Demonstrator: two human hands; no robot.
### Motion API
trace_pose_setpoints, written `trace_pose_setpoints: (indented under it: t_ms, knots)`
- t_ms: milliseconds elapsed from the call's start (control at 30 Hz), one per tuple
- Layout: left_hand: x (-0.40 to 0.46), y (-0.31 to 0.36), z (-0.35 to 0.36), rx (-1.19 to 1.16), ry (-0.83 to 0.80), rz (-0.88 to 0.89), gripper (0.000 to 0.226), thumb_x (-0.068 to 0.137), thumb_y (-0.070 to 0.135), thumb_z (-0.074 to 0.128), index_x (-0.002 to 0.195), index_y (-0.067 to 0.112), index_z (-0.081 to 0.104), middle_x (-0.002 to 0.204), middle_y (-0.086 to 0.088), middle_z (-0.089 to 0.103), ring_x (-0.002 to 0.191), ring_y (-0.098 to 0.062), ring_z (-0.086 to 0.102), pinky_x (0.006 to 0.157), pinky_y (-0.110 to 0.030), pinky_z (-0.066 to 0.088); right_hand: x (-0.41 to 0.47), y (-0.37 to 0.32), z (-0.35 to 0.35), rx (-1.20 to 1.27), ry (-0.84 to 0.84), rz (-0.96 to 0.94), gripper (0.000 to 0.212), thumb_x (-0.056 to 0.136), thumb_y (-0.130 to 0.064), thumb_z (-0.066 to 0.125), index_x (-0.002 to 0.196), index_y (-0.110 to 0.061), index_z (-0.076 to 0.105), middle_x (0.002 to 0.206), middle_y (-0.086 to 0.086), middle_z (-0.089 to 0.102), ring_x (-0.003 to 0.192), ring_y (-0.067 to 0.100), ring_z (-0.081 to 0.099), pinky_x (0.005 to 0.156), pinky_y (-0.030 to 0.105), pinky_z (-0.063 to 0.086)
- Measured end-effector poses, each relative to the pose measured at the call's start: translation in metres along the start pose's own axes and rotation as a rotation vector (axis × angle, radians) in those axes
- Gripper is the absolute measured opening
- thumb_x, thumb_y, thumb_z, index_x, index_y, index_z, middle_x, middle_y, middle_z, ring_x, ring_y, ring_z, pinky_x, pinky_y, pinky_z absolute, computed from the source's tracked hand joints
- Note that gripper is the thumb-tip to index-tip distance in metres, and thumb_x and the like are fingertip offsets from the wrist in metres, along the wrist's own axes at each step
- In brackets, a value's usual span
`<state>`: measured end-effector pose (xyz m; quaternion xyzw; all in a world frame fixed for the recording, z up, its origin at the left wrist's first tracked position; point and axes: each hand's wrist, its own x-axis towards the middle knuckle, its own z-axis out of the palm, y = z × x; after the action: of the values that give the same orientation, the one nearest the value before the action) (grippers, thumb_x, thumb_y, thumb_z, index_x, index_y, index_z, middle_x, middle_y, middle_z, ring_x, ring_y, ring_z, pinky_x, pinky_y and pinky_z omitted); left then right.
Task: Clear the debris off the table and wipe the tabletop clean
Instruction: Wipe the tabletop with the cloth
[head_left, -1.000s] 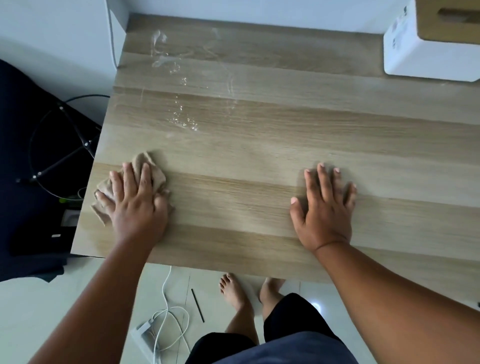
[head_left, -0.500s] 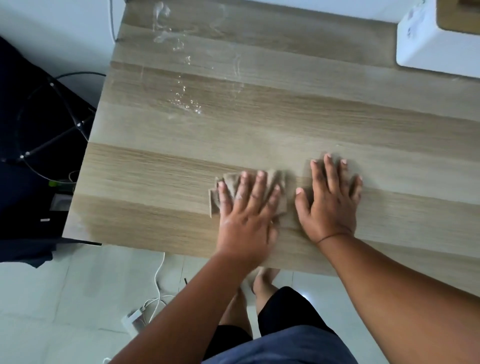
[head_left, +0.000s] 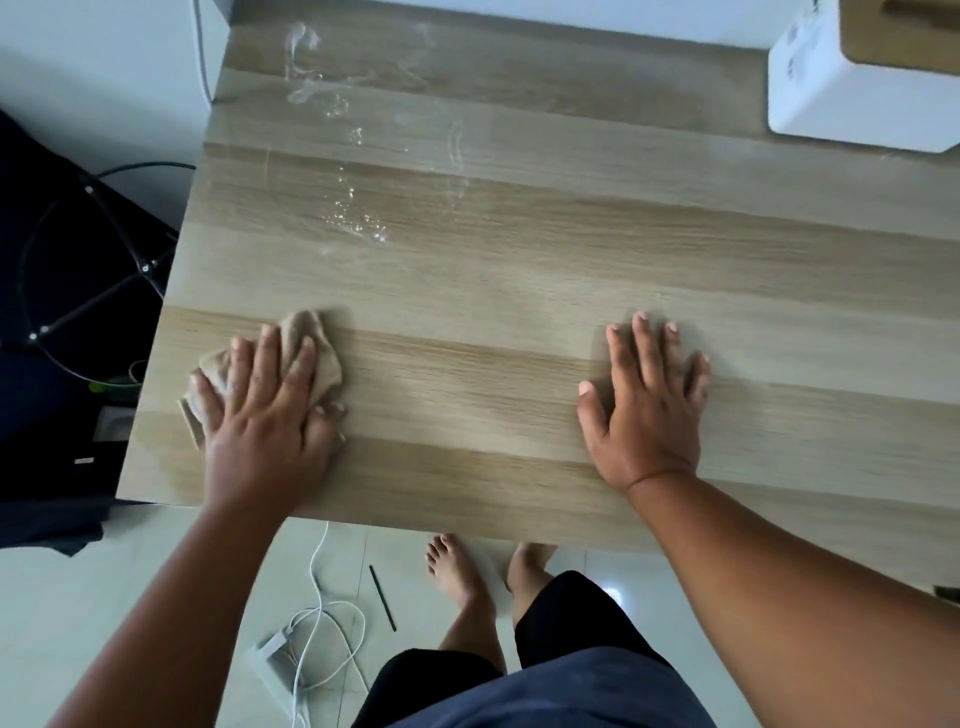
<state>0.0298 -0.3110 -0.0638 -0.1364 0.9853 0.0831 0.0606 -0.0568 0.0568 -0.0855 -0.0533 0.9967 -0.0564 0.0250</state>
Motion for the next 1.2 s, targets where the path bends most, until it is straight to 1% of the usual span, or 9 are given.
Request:
trace_pose_setpoints:
  t_ms: [133, 233, 467, 633, 800, 900, 967, 1067, 1200]
  knots:
    - [0.047, 0.026, -0.001, -0.063, 0.005, -0.218, 0.079, 0.089, 0.051, 0.035, 0.164, 0.031, 0.021, 0.175, -0.006, 0.005, 0.161, -0.032, -0.003, 0.123, -0.069, -0.007, 0.0, 0.0, 0.001, 0.01, -0.001, 0.001, 0.074, 0.095, -0.055, 0.038, 0.162, -0.024, 0.031, 0.174, 0.004, 0.015, 0.161, 0.033, 0.004, 0.124, 0.067, 0.008]
    - [0.07, 0.051, 0.002, -0.064, 0.008, -0.232, 0.082, 0.087, 0.05, 0.031, 0.165, 0.031, 0.016, 0.175, -0.007, 0.001, 0.16, -0.034, -0.006, 0.121, -0.07, -0.009, 0.001, 0.0, 0.002, 0.006, 0.003, 0.0, 0.074, 0.095, -0.055, 0.038, 0.162, -0.025, 0.03, 0.174, 0.004, 0.014, 0.161, 0.032, 0.004, 0.124, 0.067, 0.008]
    - [0.06, 0.099, 0.014, -0.013, -0.033, 0.089, 0.079, 0.09, 0.049, 0.041, 0.164, 0.032, 0.021, 0.175, -0.005, 0.005, 0.161, -0.033, -0.004, 0.122, -0.071, -0.005, 0.0, 0.002, 0.006, -0.004, 0.023, -0.015, 0.075, 0.094, -0.054, 0.041, 0.162, -0.024, 0.031, 0.174, 0.004, 0.015, 0.161, 0.033, 0.005, 0.125, 0.067, 0.008]
    - [0.03, 0.103, 0.016, 0.017, -0.037, 0.383, 0.076, 0.088, 0.047, 0.054, 0.16, 0.029, 0.037, 0.173, -0.005, 0.017, 0.161, -0.033, 0.006, 0.121, -0.073, 0.007, -0.001, 0.005, 0.007, -0.01, 0.025, -0.018, 0.075, 0.093, -0.055, 0.042, 0.161, -0.025, 0.032, 0.174, 0.004, 0.015, 0.161, 0.033, 0.004, 0.124, 0.067, 0.007]
    - [0.02, 0.08, 0.007, 0.021, -0.06, 0.478, 0.076, 0.085, 0.041, 0.052, 0.159, 0.03, 0.039, 0.171, -0.002, 0.023, 0.16, -0.031, 0.014, 0.121, -0.071, 0.012, -0.001, 0.0, -0.002, 0.044, 0.006, -0.017, 0.077, 0.089, -0.057, 0.046, 0.158, -0.025, 0.039, 0.172, 0.008, 0.022, 0.16, 0.036, 0.009, 0.124, 0.068, 0.008]
    - [0.016, 0.066, 0.006, 0.037, -0.047, 0.468, 0.077, 0.084, 0.039, 0.05, 0.16, 0.03, 0.038, 0.171, -0.002, 0.025, 0.16, -0.03, 0.015, 0.122, -0.07, 0.014, 0.007, 0.001, -0.006, 0.081, 0.051, -0.029, 0.073, 0.083, -0.055, 0.055, 0.149, -0.024, 0.053, 0.164, 0.013, 0.037, 0.153, 0.042, 0.027, 0.122, 0.066, 0.016]
    - [0.016, 0.052, 0.004, 0.032, -0.039, 0.424, 0.079, 0.082, 0.037, 0.05, 0.159, 0.031, 0.039, 0.171, -0.001, 0.026, 0.16, -0.03, 0.016, 0.121, -0.071, 0.015, 0.026, 0.0, -0.009, 0.119, 0.14, -0.074, 0.059, 0.08, -0.049, 0.061, 0.131, -0.021, 0.068, 0.147, 0.014, 0.054, 0.135, 0.046, 0.047, 0.115, 0.063, 0.03]
    - [0.018, 0.026, -0.002, 0.002, -0.064, 0.298, 0.078, 0.081, 0.035, 0.048, 0.159, 0.034, 0.039, 0.172, 0.003, 0.021, 0.161, -0.028, 0.011, 0.124, -0.069, 0.01, 0.065, -0.01, -0.013, 0.182, 0.215, -0.143, 0.038, 0.078, -0.034, 0.065, 0.109, -0.015, 0.074, 0.128, 0.013, 0.064, 0.115, 0.046, 0.059, 0.105, 0.057, 0.04]
    - [0.032, -0.003, -0.013, -0.064, -0.071, 0.14, 0.076, 0.083, 0.04, 0.041, 0.158, 0.03, 0.041, 0.173, 0.001, 0.016, 0.161, -0.028, 0.007, 0.126, -0.065, 0.004, 0.1, -0.048, -0.018, 0.211, 0.113, -0.09, 0.043, 0.081, -0.032, 0.067, 0.122, -0.018, 0.071, 0.14, 0.012, 0.06, 0.125, 0.043, 0.054, 0.112, 0.06, 0.034]
